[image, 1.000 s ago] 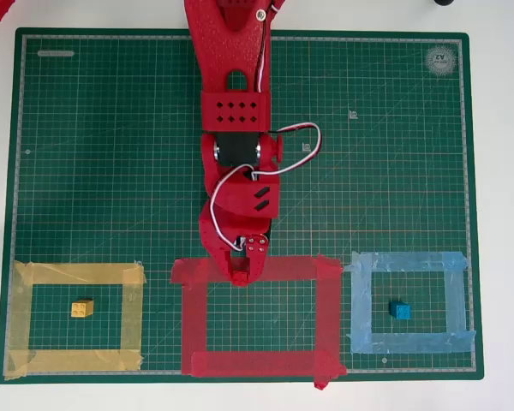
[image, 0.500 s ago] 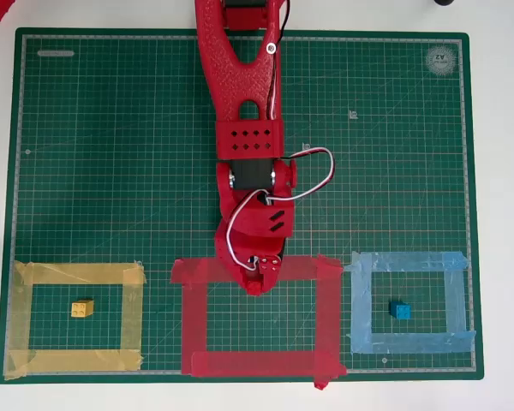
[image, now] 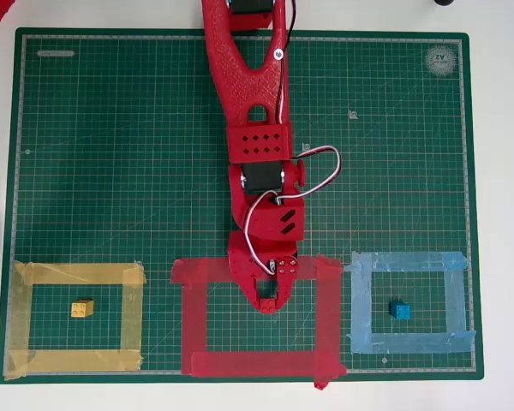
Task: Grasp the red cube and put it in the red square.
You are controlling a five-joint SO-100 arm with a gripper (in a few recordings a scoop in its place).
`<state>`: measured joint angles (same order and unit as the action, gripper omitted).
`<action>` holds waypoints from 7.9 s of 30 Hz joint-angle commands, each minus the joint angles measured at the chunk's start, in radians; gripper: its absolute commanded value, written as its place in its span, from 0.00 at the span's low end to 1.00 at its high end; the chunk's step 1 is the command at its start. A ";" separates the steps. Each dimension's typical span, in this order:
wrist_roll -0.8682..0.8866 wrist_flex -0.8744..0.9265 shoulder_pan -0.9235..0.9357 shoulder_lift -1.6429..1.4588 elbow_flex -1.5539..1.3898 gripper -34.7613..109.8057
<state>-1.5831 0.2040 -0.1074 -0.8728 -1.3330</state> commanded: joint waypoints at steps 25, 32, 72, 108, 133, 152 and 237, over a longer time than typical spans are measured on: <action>-0.034 -0.103 -0.012 -0.028 -0.095 0.23; -0.025 -0.103 -0.008 -0.028 -0.103 0.23; 0.048 -0.107 0.032 -0.034 -0.107 0.30; 0.051 -0.207 0.017 -0.176 -0.235 0.35; 0.046 -0.207 0.031 -0.364 -0.495 0.23; 0.044 -0.213 0.014 -0.184 -0.344 0.23; 0.026 -0.321 -0.009 -0.005 -0.132 0.23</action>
<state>-1.5401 -0.0813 -0.0936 -0.8544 -1.5263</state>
